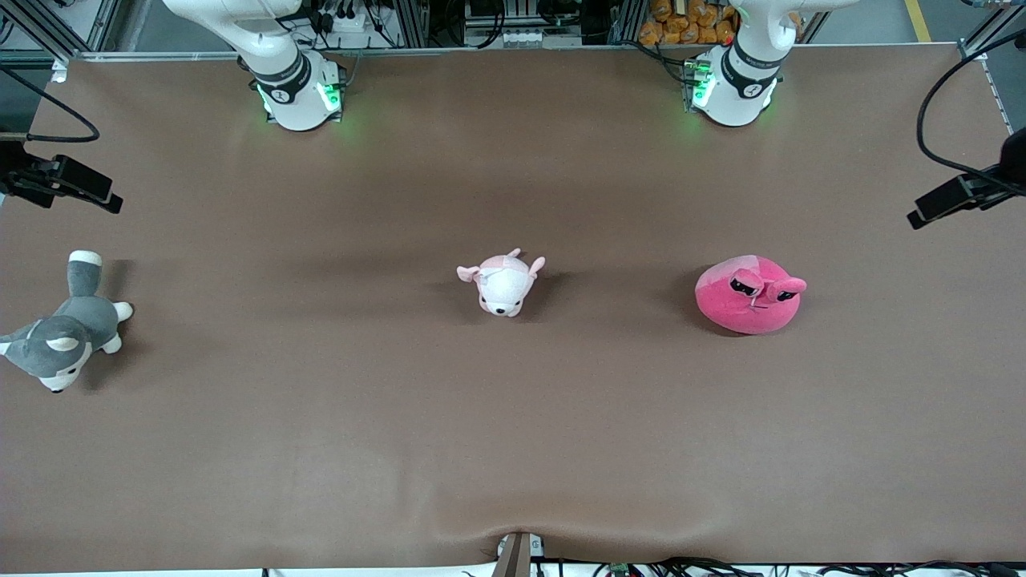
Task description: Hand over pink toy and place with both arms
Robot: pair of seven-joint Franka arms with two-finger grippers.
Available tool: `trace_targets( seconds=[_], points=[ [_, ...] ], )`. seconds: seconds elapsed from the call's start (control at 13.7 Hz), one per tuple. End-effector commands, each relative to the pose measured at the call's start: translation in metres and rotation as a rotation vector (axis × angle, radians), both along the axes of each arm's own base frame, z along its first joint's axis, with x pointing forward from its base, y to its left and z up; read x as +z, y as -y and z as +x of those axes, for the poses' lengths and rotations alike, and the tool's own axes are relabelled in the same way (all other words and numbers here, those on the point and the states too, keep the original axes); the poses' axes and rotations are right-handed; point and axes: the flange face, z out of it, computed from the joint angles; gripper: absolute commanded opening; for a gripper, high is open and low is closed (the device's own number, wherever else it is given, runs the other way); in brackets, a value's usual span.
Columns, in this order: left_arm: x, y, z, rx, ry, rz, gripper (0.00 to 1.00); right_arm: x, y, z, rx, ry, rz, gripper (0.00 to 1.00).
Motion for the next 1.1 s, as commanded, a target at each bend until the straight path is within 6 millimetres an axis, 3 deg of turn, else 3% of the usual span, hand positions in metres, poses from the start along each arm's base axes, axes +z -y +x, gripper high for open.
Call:
trace_targets(
  seconds=[0.0,0.37,0.66,1.02],
  points=[
    [0.006,-0.006,-0.002,0.003,0.011,0.006,1.00,0.003,-0.010,0.000,-0.002,-0.009,-0.003,1.00],
    [-0.003,-0.005,-0.001,0.023,-0.013,0.007,1.00,0.000,-0.004,-0.002,-0.002,-0.030,-0.013,1.00],
    [-0.018,-0.003,-0.001,0.032,-0.043,0.006,1.00,-0.005,0.004,-0.015,-0.008,-0.130,-0.011,1.00],
    [-0.032,-0.012,-0.001,0.106,-0.071,-0.002,1.00,-0.009,-0.009,-0.022,0.014,-0.194,0.006,1.00]
  ],
)
